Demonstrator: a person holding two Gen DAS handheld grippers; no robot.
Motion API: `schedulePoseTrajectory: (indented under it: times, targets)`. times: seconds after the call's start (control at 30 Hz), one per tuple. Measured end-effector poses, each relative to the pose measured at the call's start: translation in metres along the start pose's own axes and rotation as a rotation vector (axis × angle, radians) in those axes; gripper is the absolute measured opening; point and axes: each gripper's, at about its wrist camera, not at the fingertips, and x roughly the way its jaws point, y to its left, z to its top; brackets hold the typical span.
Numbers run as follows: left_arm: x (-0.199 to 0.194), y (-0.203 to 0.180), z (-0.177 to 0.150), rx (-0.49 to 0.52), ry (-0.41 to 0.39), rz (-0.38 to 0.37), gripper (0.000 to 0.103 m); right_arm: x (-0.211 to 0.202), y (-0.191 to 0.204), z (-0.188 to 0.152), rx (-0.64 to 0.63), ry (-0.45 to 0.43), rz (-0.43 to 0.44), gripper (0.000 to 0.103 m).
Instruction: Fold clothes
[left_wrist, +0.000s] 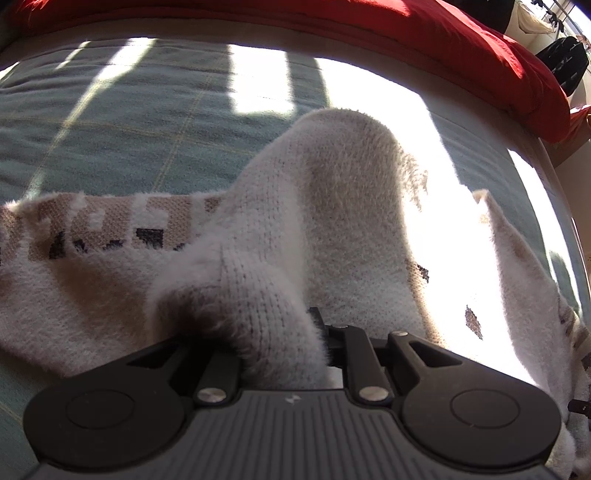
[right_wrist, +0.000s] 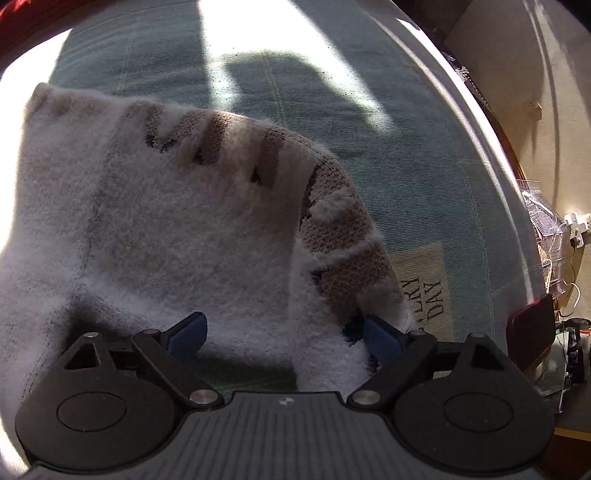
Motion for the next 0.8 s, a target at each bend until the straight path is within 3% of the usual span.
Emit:
schedulePoseTrajectory:
  times: [0.13,0.23,0.3,0.43,0.53,0.67,0.77,0.8]
  targets:
    - [0.002,-0.002,0.0,0.007,0.004,0.01,0.016,-0.005,0.0,0.004,0.162,0.011,0.37,0.094]
    - [0.003,-0.004,-0.001,0.011,0.004,0.014,0.016,0.019,0.01,-0.005,0.321,0.132,0.709,0.094]
    - [0.002,-0.004,-0.001,0.012,0.003,0.014,0.016,0.037,0.016,-0.015,0.407,0.191,0.819,0.094]
    - [0.002,-0.003,-0.001,0.006,0.005,0.004,0.016,0.07,0.019,-0.027,0.538,0.231,0.879,0.094]
    - [0.001,-0.001,0.0,-0.009,0.016,-0.008,0.016,0.082,0.018,-0.019,0.601,0.181,0.956,0.095]
    - [-0.001,0.001,0.0,-0.014,0.02,-0.029,0.016,0.075,0.021,0.0,0.59,0.084,0.948,0.095]
    - [-0.001,0.003,0.0,-0.014,0.019,-0.048,0.016,0.07,0.021,0.004,0.615,-0.021,1.005,0.095]
    - [0.0,0.005,-0.001,-0.016,0.017,-0.054,0.016,0.075,0.024,0.004,0.608,-0.001,1.0,0.092]
